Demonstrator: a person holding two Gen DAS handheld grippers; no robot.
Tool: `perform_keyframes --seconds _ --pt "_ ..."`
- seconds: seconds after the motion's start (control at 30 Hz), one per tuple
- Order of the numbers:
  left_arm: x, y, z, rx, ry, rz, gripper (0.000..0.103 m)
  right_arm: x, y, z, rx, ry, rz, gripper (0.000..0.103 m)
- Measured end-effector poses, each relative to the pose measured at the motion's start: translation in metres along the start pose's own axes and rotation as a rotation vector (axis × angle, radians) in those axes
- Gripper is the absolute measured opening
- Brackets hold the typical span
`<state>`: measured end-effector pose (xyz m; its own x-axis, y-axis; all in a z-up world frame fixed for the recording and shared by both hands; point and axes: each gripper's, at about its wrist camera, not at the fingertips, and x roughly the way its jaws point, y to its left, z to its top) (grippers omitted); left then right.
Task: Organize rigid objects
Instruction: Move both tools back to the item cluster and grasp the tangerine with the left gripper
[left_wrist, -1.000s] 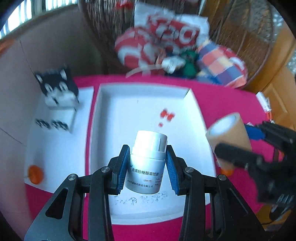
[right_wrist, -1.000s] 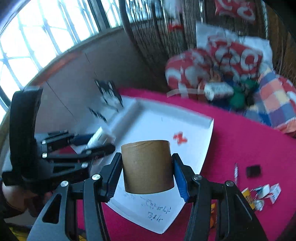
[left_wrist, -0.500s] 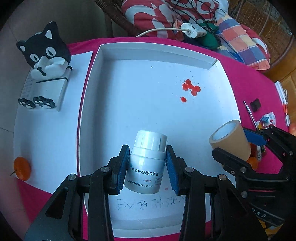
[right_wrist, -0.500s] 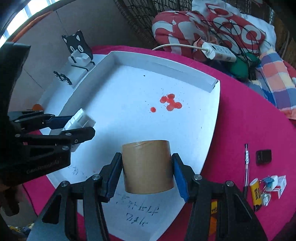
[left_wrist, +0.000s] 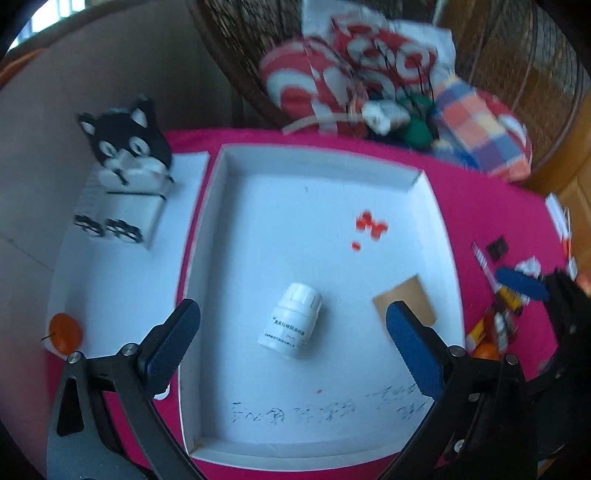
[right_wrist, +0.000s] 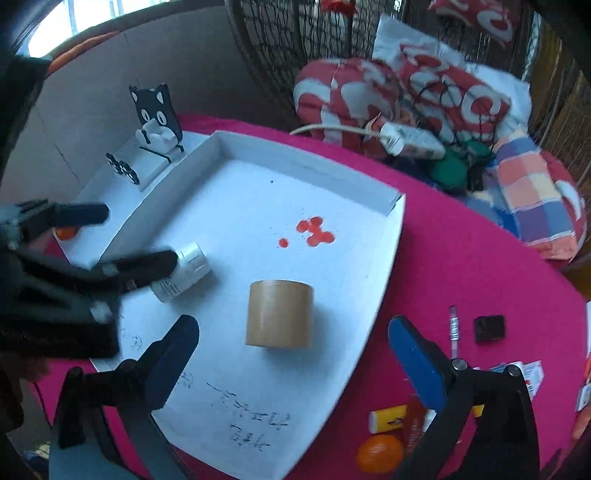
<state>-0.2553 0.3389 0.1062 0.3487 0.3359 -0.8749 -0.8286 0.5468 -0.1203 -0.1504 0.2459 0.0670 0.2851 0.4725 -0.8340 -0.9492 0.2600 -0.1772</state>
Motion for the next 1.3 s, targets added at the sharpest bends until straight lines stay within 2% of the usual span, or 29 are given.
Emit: perform_keyframes --seconds 0.1,0.27,0.43,0.6,0.83,1.0,1.2,1.3 --pt "-0.025 -0.001 0.000 -0.042 -0.096 -0.008 0.102 -0.022 -0.009 -0.005 0.014 -0.060 0.000 0.103" --pt "-0.075 -0.020 0.004 -0.046 -0.268 -0.046 0.102 -0.058 -0.036 -0.015 0.066 -0.140 0.002 0.103" --pt "-0.098 -0.054 0.005 -0.005 -0.353 -0.058 0.102 -0.091 -0.076 -0.027 0.145 -0.205 -0.026 0.103" --pt "-0.113 -0.092 -0.001 0.073 -0.471 -0.071 0.102 -0.132 -0.127 -0.045 0.267 -0.307 -0.064 0.103" --pt "-0.099 -0.136 -0.008 0.131 -0.424 -0.146 0.102 -0.181 -0.184 -0.077 0.382 -0.427 -0.136 0.103" --pt "-0.079 -0.171 -0.015 0.188 -0.317 -0.193 0.102 -0.191 -0.213 -0.099 0.437 -0.419 -0.170 0.103" --pt "-0.059 -0.201 -0.020 0.205 -0.244 -0.221 0.102 -0.195 -0.241 -0.120 0.476 -0.400 -0.187 0.103" --pt "-0.042 -0.209 -0.025 0.207 -0.170 -0.257 0.102 -0.194 -0.251 -0.129 0.491 -0.390 -0.188 0.103"
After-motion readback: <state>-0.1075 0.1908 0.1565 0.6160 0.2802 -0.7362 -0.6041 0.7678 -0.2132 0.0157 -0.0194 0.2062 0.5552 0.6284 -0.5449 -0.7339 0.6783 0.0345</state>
